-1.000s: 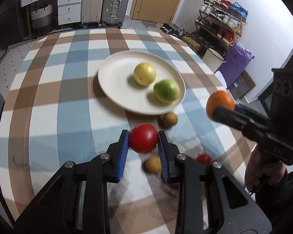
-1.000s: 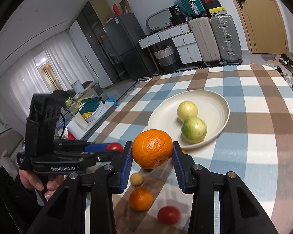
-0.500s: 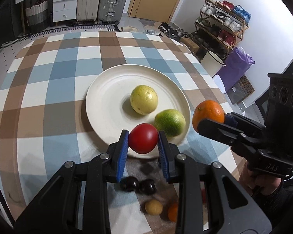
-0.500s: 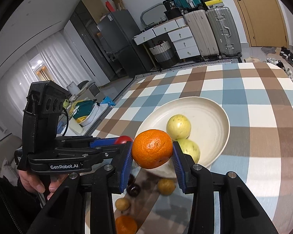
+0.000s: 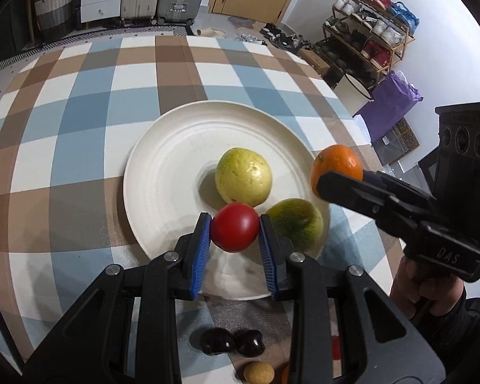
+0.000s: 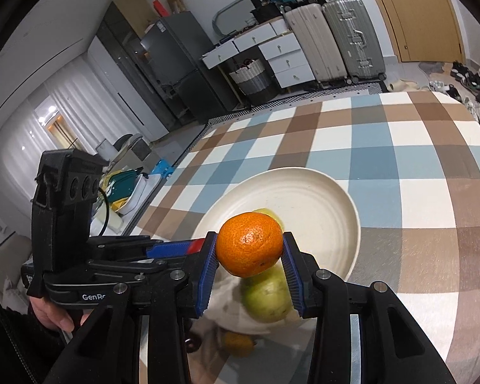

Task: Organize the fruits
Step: 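Carry the orange and tomato over the plate and lower them, then open both tools and withdraw them from the plate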

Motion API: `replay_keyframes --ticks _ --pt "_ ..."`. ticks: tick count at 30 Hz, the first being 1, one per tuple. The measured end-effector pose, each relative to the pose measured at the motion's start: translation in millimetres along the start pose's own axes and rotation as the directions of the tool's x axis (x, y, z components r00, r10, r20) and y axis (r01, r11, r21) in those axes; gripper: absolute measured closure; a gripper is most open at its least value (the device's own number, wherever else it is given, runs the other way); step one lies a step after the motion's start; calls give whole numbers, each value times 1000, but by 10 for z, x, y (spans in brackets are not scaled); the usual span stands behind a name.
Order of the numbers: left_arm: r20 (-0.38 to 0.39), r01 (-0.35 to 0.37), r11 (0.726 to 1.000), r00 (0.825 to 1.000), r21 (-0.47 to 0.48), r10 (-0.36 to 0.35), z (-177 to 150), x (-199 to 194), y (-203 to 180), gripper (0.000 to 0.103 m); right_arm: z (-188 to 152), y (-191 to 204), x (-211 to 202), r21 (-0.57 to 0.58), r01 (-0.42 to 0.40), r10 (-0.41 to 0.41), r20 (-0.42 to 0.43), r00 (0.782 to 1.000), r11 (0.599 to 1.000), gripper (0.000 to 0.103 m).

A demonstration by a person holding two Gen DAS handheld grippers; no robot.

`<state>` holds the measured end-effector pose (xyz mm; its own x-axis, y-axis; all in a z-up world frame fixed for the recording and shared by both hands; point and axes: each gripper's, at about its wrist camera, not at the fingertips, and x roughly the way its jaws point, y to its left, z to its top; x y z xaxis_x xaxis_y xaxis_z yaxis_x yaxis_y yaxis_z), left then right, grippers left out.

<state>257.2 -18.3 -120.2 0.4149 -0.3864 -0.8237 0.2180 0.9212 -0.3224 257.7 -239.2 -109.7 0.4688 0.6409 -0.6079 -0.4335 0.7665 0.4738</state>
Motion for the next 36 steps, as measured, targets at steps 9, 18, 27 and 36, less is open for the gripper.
replay_keyframes --ticks 9,18,27,36 --pt "-21 7 1000 1000 -11 -7 25 135 51 76 25 -157 153 30 14 -14 -25 1000 999 63" --pt "-16 18 999 1000 -33 -18 8 144 84 76 28 -202 201 33 47 -46 -43 998 998 62" --pt "14 17 999 1000 -44 -16 -39 28 102 76 47 -165 67 20 60 -60 -1 998 998 53" --pt "65 -22 999 998 -29 24 -163 -267 42 76 44 -10 -126 0 64 -64 45 997 998 53"
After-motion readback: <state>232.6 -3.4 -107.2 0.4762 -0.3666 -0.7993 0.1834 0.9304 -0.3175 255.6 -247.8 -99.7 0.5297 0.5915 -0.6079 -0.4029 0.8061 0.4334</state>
